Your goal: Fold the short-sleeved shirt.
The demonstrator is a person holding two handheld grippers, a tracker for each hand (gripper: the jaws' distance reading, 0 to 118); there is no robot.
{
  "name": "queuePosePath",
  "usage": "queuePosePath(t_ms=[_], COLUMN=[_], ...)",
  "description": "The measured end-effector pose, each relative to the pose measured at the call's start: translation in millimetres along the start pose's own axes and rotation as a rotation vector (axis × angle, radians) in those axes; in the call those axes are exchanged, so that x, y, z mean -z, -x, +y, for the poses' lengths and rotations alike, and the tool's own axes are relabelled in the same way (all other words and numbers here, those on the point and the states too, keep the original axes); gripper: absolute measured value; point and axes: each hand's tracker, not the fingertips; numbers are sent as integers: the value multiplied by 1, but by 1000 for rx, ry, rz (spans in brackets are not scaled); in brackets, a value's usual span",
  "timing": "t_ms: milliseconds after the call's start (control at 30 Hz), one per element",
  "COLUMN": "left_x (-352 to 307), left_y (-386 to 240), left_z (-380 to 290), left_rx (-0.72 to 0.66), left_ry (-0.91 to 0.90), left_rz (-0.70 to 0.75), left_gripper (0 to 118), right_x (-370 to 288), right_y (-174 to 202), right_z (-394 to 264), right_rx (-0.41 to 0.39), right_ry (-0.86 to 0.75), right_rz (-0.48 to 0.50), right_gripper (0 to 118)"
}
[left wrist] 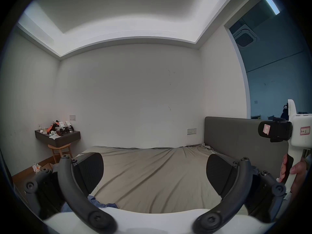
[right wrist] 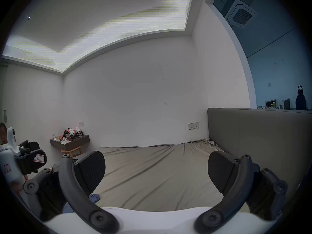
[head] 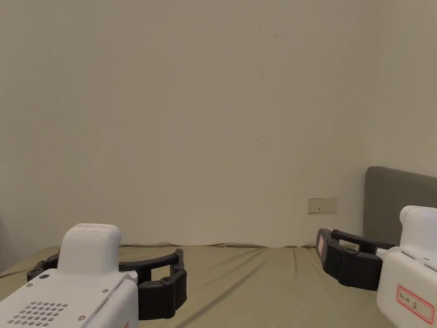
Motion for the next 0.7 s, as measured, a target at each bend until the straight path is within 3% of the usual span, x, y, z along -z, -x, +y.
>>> queuePosePath(t_ms=[700], left_x=[2], left_y=[-2], left_z=[-1], left_rx=[1], left_ry=[26], left_rz=[10], left_gripper=[118], right_x=[0], right_y=[1], right_z=[4], right_rx=[-25], right_ry=[-7], right_rz=[-2], right_gripper=[118])
